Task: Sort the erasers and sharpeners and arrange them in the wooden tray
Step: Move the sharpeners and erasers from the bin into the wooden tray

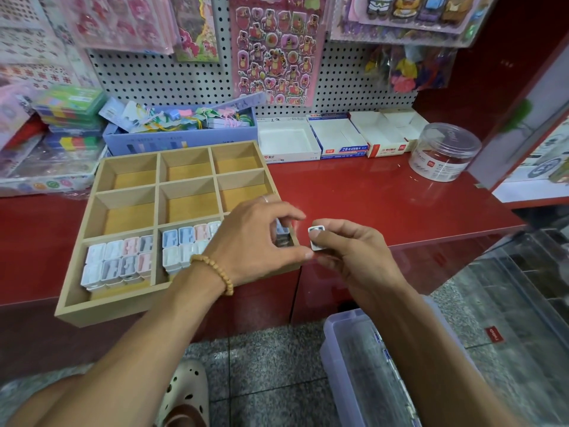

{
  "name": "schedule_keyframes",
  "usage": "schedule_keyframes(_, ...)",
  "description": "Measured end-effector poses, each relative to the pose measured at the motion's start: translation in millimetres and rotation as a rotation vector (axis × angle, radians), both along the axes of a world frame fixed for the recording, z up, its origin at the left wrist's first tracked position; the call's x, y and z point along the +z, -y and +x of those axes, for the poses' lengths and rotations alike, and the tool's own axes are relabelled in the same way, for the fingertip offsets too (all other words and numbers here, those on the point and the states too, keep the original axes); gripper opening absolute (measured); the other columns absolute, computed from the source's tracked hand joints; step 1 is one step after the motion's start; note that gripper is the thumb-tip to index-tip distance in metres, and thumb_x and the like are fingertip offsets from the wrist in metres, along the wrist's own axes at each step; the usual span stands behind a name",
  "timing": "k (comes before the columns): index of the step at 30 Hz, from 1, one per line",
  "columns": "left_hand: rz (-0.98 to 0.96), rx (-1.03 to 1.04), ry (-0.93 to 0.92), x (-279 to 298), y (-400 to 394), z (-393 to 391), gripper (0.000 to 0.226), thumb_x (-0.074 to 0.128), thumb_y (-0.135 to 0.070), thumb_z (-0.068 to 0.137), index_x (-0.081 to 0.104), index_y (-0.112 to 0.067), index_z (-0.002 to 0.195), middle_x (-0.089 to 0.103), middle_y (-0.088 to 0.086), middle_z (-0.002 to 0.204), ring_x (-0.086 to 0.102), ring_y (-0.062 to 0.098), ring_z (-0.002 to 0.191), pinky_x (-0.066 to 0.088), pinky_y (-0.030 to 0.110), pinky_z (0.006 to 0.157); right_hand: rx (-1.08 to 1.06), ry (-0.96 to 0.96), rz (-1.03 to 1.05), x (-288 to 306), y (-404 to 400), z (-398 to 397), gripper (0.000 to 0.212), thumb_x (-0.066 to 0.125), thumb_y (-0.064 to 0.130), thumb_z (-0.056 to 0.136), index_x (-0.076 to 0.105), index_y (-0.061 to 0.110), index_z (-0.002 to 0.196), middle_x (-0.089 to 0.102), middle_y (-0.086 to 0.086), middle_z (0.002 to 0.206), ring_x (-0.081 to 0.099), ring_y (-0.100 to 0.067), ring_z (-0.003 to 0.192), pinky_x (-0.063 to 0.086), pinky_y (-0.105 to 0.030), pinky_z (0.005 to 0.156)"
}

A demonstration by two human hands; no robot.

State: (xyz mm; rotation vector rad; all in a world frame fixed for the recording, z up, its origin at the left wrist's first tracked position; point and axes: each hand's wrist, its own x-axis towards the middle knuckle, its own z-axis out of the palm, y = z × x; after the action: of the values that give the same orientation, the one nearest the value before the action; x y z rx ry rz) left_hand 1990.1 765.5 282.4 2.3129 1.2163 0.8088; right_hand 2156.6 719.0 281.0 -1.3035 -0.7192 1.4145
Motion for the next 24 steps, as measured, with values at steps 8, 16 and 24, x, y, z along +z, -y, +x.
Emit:
schedule_keyframes(8,0.052,0.000,0.044,-2,10,3,0.027,0.072,-0.041,0.066,0.069,-0.031,0.091,0.058,-0.012,0.080,0.054,0.005,0.072,0.048,0.035,0.067,0.034,0.089,0.016,8,4,-9,0.004,0.072,0.010,0.088,0.071,0.008,0.085,0.067,-0.008,0.074,0.059,-0.009,0.056,0.049,-0.018,0.049)
schedule_keyframes(16,0.084,0.032,0.027,2,17,-13,0.029,0.071,-0.041,0.064,0.070,-0.030,0.090,0.056,-0.016,0.078,0.050,-0.003,0.068,0.048,0.032,0.067,0.034,0.296,0.076,12,1,-32,0.011,0.074,0.004,0.086,0.065,0.005,0.078,0.060,-0.008,0.057,0.051,-0.006,0.041,0.043,-0.016,0.043)
schedule_keyframes(24,-0.022,0.269,-0.100,3,0,-45,0.035,0.080,-0.038,0.072,0.072,-0.027,0.104,0.054,-0.010,0.086,0.052,0.012,0.071,0.051,0.035,0.073,0.077,0.357,0.106,10,-3,-30,0.008,0.062,0.006,0.093,0.069,0.009,0.089,0.066,-0.009,0.076,0.058,-0.014,0.066,0.049,-0.023,0.059)
